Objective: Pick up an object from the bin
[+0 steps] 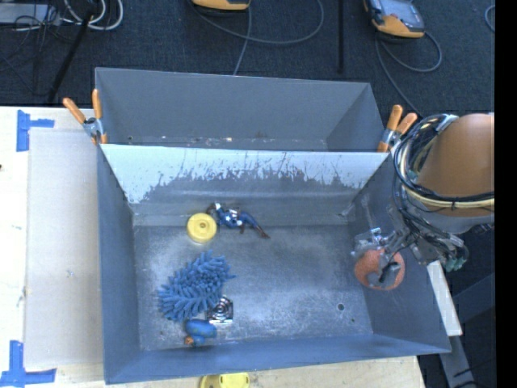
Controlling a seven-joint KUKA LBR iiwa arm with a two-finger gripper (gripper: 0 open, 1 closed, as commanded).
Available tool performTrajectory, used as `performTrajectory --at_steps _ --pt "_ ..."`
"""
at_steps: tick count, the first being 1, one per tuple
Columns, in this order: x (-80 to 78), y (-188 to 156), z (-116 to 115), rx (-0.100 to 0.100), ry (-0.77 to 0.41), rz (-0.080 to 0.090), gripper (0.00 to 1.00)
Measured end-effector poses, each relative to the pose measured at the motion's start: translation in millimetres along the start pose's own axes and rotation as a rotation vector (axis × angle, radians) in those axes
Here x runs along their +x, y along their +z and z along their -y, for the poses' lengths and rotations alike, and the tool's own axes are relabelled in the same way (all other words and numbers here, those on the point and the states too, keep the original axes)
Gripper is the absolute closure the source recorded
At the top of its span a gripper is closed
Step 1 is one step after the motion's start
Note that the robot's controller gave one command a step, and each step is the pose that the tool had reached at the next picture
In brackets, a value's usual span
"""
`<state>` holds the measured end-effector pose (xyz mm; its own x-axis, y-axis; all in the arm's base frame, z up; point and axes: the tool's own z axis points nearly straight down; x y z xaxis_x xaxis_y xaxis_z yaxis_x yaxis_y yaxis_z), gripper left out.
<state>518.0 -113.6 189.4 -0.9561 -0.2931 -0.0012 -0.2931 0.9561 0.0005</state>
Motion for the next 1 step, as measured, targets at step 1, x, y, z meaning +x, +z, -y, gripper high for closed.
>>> performTrajectory --at_steps 1 --pt "-10.3 -53.0 1.2 -0.003 -0.005 -0.004 1.0"
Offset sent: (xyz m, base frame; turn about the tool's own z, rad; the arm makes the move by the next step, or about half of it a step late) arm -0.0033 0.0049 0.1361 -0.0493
